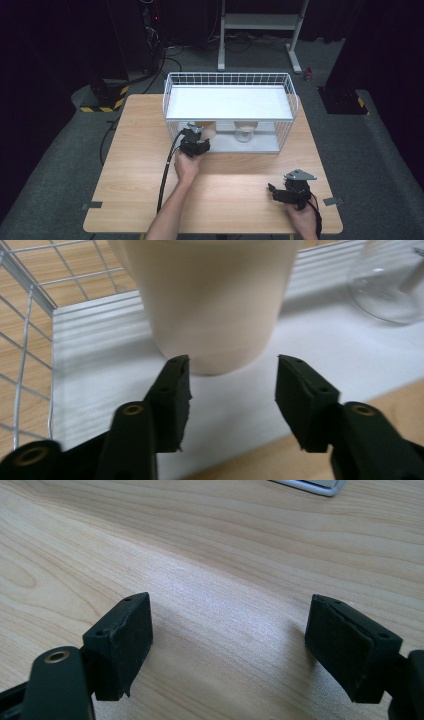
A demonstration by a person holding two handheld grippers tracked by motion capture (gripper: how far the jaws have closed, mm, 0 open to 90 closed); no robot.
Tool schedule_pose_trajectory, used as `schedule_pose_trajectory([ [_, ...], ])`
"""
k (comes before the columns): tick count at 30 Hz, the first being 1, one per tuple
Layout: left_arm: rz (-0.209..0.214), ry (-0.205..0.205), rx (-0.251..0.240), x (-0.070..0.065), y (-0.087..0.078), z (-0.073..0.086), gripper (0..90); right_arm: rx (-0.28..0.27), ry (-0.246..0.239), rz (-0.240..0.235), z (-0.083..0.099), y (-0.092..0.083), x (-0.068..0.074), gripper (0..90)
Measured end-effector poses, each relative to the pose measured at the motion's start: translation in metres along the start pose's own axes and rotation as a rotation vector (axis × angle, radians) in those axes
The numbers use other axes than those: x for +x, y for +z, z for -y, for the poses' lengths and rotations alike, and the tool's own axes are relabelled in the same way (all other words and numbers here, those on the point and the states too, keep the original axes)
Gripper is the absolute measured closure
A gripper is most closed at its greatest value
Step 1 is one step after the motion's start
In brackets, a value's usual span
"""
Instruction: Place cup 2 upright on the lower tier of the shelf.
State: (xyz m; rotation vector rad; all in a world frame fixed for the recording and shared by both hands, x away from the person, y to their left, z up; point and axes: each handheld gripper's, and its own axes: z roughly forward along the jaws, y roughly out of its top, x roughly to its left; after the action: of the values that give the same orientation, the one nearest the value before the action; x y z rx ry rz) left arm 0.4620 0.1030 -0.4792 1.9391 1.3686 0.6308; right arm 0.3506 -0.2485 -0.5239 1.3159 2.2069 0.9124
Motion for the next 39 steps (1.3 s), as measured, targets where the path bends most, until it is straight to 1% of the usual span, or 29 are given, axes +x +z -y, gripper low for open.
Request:
schedule_pose_trajectory([
  [1, 0.01, 0.017, 0.0, -0.002, -0.005, 0.002, 43.2, -0.001, -0.002, -0.001, 0.0, 0.0, 0.0, 19.0],
  [2, 0.007, 0.034, 0.001, -0.002, -0.007, 0.003, 42.3, -0.001, -0.002, -0.001, 0.0, 0.0, 0.0, 19.0],
  [3, 0.007, 0.034, 0.001, -0.002, -0.007, 0.003, 41.5, -0.001, -0.002, -0.001, 0.0, 0.0, 0.0, 19.0],
  [4, 0.009, 0.045, 0.001, -0.001, -0.011, 0.004, 41.0, -0.001, -0.002, -0.001, 0.0, 0.0, 0.0, 19.0],
  [8, 0.022, 0.045, -0.006, 0.0, -0.016, 0.005, 39.2, -0.001, -0.002, -0.001, 0.0, 0.0, 0.0, 19.0],
  [10, 0.023, 0.056, -0.008, 0.001, -0.02, 0.006, 38.5, -0.001, -0.002, -0.001, 0.0, 0.0, 0.0, 19.0],
  [14, 0.028, 0.05, -0.022, 0.003, -0.022, 0.006, 37.9, -0.001, -0.002, -0.001, 0.0, 0.0, 0.0, 19.0],
  [18, 0.042, 0.041, -0.02, 0.003, -0.025, 0.008, 36.5, -0.001, -0.001, -0.001, 0.0, 0.0, 0.0, 19.0],
  [20, 0.05, 0.036, -0.026, 0.005, -0.029, 0.01, 35.7, -0.001, -0.002, -0.001, 0.0, 0.0, 0.0, 19.0],
  [24, 0.056, 0.042, -0.031, 0.007, -0.034, 0.012, 33.8, -0.001, -0.001, -0.001, 0.0, 0.0, 0.0, 19.0],
  [26, 0.059, 0.033, -0.04, 0.01, -0.037, 0.012, 33.5, -0.001, -0.001, -0.001, 0.0, 0.0, 0.0, 19.0],
  [27, 0.067, 0.014, -0.043, 0.012, -0.039, 0.013, 33.1, -0.001, -0.002, -0.001, 0.0, 0.0, 0.0, 19.0],
  [30, 0.066, 0.021, -0.041, 0.014, -0.041, 0.014, 32.0, -0.001, -0.001, -0.001, 0.0, 0.0, 0.0, 19.0],
  [33, 0.071, 0.016, -0.045, 0.016, -0.044, 0.014, 30.8, -0.001, -0.001, -0.001, 0.0, 0.0, 0.0, 19.0],
  [39, 0.091, 0.023, -0.057, 0.015, -0.051, 0.016, 29.3, -0.001, -0.002, -0.001, 0.0, 0.0, 0.0, 19.0],
])
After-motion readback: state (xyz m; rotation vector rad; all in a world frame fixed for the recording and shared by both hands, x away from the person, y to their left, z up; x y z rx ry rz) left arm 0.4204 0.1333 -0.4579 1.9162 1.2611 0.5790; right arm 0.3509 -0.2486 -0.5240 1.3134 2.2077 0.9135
